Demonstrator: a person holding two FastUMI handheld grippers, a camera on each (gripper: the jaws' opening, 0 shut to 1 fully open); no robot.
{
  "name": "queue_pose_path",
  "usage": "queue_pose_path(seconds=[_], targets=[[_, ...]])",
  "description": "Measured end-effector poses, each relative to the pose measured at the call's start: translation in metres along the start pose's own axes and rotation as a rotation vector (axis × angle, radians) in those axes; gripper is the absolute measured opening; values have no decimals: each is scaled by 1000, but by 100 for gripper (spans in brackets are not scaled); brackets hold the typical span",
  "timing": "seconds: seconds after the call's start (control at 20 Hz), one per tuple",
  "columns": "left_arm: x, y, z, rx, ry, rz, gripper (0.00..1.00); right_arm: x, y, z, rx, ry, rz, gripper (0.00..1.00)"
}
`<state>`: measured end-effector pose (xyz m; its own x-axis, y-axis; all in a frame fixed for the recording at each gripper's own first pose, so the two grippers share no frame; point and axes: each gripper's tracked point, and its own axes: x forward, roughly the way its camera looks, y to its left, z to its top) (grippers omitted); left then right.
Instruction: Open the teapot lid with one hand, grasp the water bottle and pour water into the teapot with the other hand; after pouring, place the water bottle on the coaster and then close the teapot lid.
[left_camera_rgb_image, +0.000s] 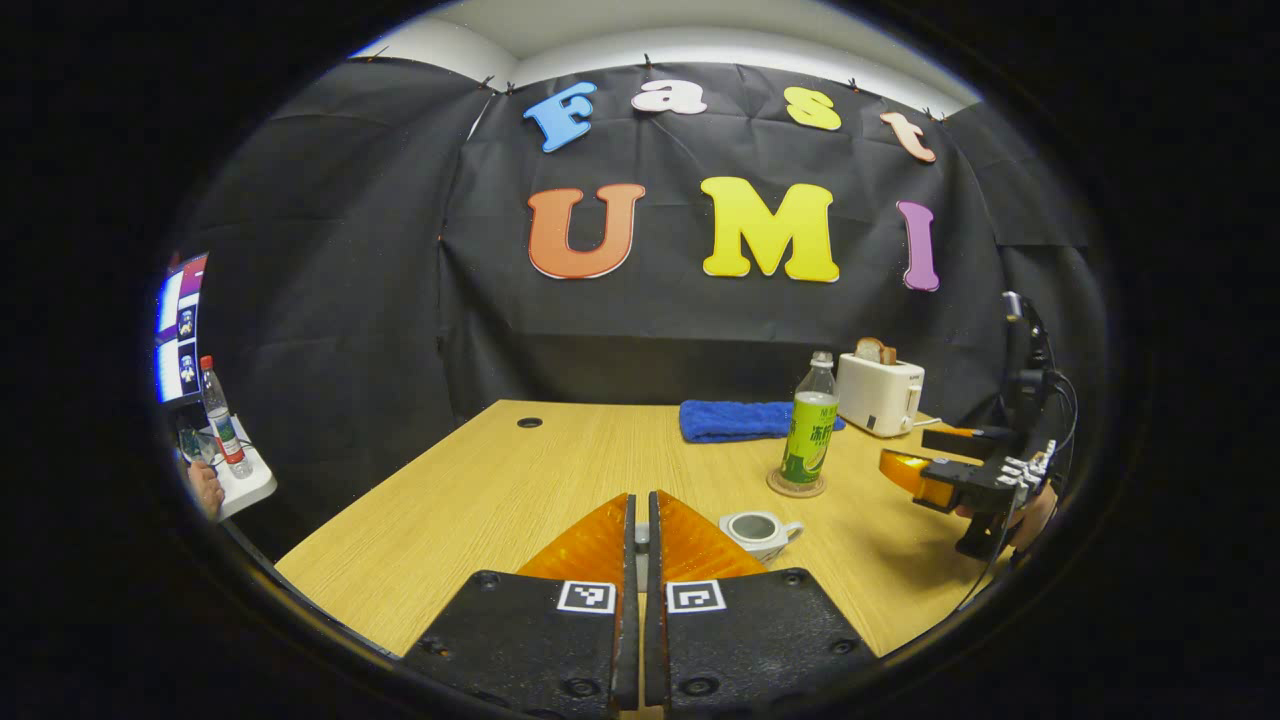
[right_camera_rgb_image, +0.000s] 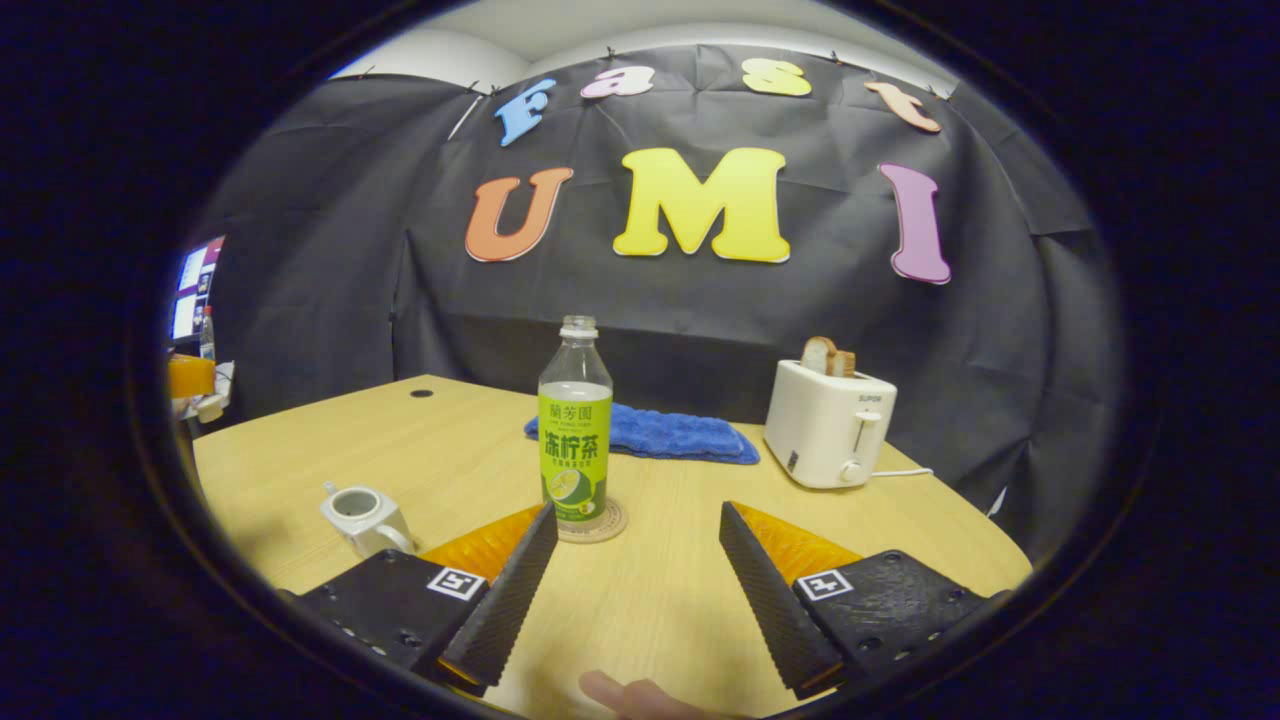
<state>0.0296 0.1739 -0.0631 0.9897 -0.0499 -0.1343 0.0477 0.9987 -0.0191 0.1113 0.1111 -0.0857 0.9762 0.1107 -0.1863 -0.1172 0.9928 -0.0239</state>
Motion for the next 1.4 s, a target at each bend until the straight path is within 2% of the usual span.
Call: queue_pose_path(seconds=[0.15,0.3,0.45,0.65,1.0,1.35,1.4], targets=[[18,-14,1,-18,-23,-37,5,-33,-27,4,24,-28,-39,95],[33,-29,0,-33,-25,-54,5,-57,-44,9,-41,-76,-66,95],[48,-45,4,-24,-34,-70,5,-73,-55,16,-66,-65,-85,95],[67,-72,5,-11,-44,-103,5,-89,-58,36,-67,-118,-68,95],[94,-98,-23,72,-48,-118,5,-85,-77,39,-3,-131,-66,95],[114,-90,-64,-4,30,-110,5,-75,-94,31,9,-107,-102,95],[112,-92,-63,-16,14,-114,5,-74,-94,30,14,-104,-99,95]])
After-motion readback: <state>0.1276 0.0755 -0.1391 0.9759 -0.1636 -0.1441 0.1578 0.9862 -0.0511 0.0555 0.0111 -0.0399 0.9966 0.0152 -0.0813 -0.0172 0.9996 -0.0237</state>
